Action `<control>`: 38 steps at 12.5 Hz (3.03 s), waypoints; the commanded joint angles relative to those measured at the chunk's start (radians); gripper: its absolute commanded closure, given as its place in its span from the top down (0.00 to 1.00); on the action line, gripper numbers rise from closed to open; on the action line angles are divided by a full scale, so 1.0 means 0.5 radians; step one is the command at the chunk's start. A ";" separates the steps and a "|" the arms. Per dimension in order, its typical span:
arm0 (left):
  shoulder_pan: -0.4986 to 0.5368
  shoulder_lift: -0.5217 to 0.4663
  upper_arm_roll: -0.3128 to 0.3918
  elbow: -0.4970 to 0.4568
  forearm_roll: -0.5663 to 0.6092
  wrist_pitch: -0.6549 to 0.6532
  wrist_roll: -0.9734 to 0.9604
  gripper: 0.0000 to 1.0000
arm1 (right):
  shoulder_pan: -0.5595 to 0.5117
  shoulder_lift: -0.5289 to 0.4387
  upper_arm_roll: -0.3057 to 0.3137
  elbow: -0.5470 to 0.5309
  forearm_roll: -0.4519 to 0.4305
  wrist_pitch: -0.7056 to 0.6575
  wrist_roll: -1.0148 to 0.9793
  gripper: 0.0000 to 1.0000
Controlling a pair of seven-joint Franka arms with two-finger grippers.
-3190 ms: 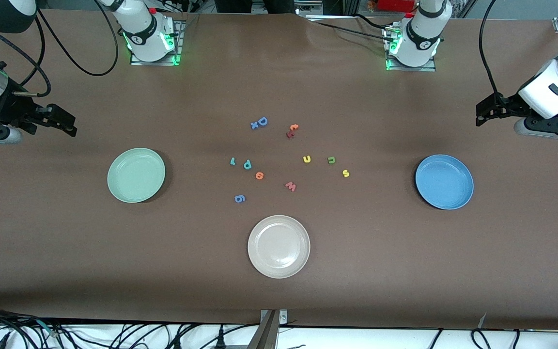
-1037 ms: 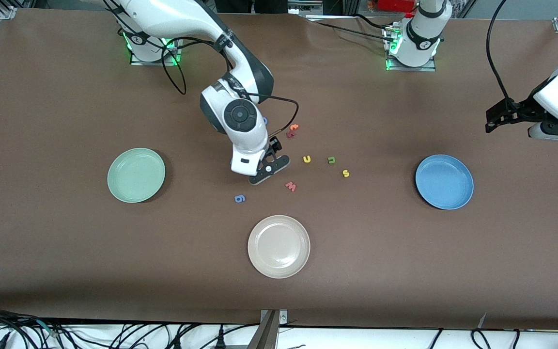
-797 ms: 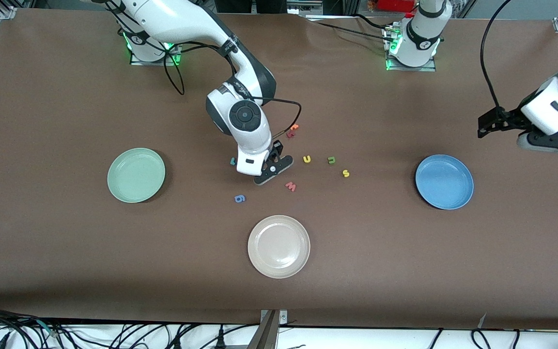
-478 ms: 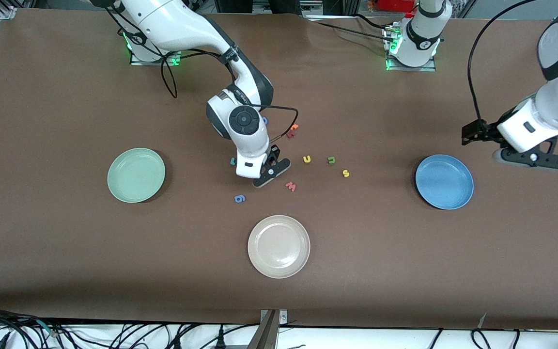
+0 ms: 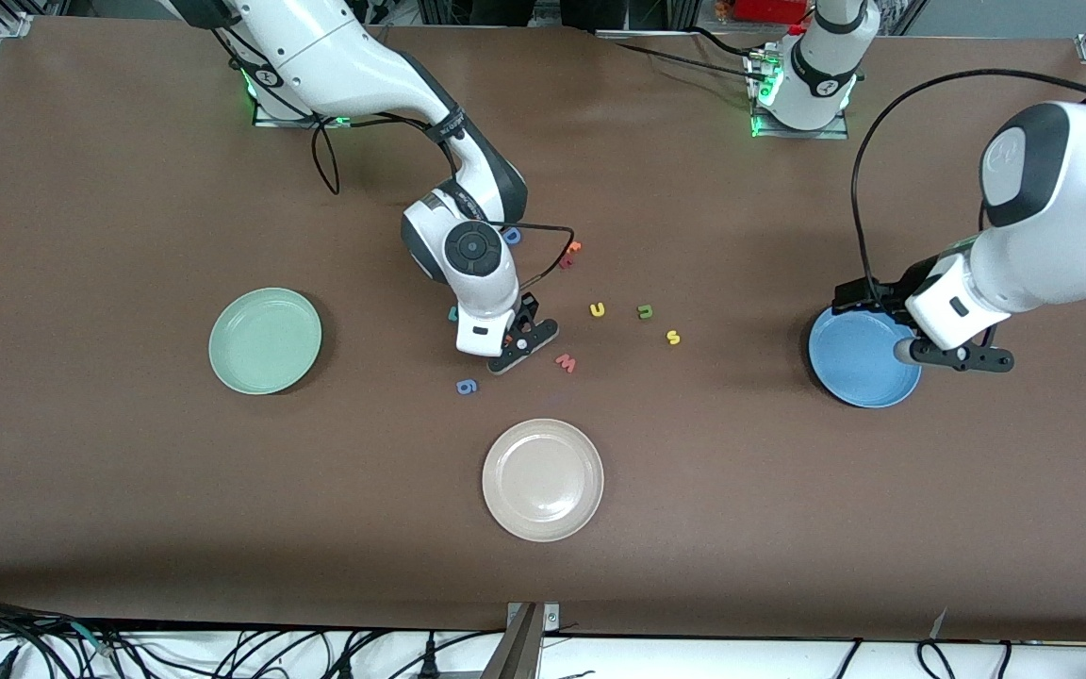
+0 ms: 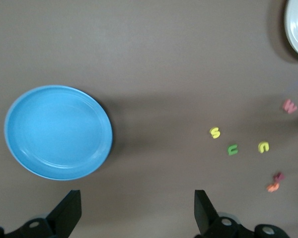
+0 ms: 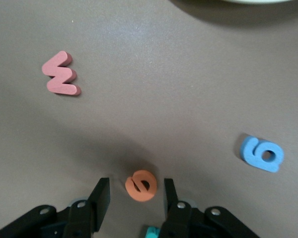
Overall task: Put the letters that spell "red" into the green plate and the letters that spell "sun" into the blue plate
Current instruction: 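Grasp the orange e with the right gripper while the left gripper approaches letters, then carry the orange e to the green plate while the left gripper lowers, then release the e on the green plate while the left gripper grasps yellow s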
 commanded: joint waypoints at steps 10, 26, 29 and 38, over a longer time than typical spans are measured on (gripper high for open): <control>-0.481 0.293 0.016 -0.020 0.151 0.325 -1.120 0.90 | 0.008 0.041 0.010 -0.007 -0.065 0.043 -0.120 0.19; -0.569 -0.118 -0.030 -0.937 0.154 1.444 -0.979 1.00 | -0.706 -0.757 -0.357 -0.126 0.156 -1.297 -1.222 0.16; -0.618 -0.155 -0.052 -1.045 0.075 1.519 -1.049 1.00 | -0.762 -0.687 -0.477 -0.322 0.174 -1.194 -1.170 0.19; -0.818 0.354 -0.052 -0.898 -0.005 1.715 -1.515 0.87 | -0.777 -0.502 -0.478 -0.734 0.174 -0.481 -0.891 0.55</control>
